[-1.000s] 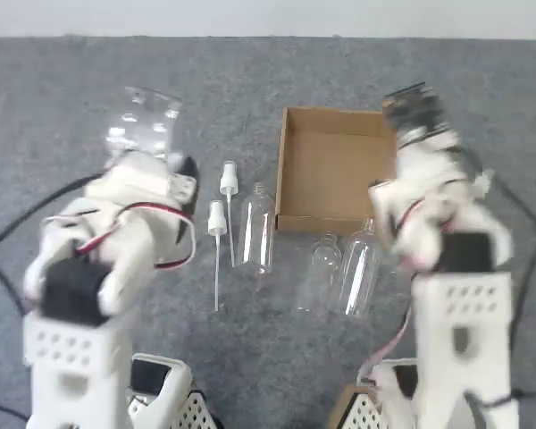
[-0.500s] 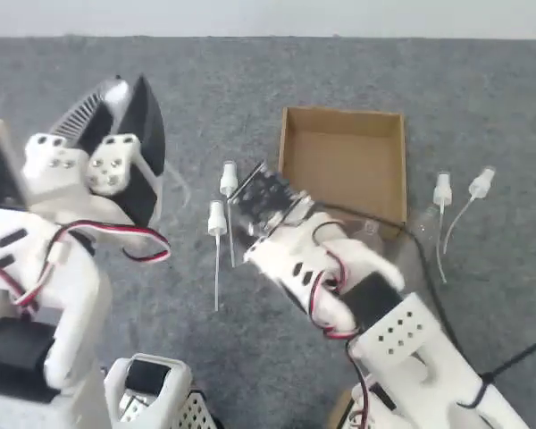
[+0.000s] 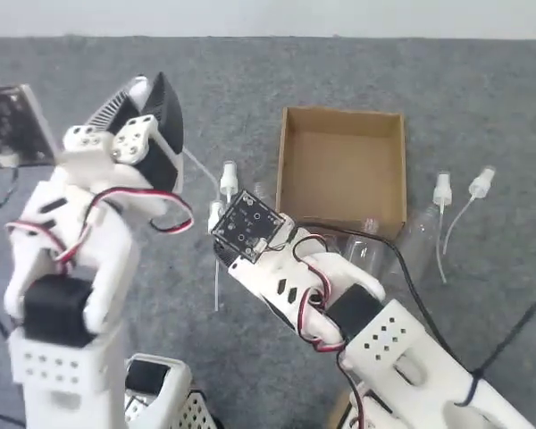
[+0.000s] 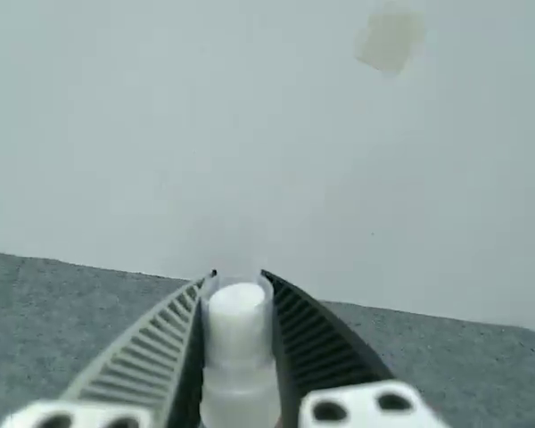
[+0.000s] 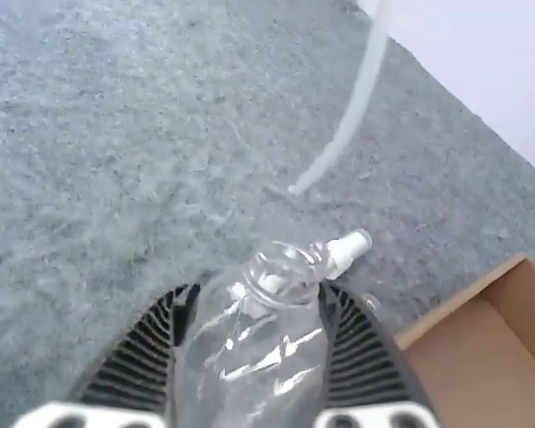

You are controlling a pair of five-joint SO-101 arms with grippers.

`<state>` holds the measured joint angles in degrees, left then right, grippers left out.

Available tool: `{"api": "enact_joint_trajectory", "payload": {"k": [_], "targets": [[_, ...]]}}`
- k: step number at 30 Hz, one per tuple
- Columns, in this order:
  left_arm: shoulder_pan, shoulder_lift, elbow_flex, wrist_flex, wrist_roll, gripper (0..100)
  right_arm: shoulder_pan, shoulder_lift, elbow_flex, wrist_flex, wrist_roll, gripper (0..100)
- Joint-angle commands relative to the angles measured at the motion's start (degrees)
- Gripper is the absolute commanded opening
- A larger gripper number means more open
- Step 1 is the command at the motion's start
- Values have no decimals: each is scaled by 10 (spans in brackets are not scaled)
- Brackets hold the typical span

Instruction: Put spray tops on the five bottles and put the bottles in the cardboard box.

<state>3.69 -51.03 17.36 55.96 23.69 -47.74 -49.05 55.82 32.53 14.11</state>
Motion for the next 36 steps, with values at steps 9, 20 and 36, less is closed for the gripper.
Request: {"api": "enact_joint_trajectory", "payload": {"k": [9, 20, 36], "targets": [[-8, -16, 66, -76, 28, 13, -1, -10, -4, -18, -7, 6], [-4, -101, 51, -23, 12, 13, -2, -9, -4, -15, -7, 6], [34, -105, 137, -56, 14, 13, 0, -9, -3, -13, -4, 7]]}}
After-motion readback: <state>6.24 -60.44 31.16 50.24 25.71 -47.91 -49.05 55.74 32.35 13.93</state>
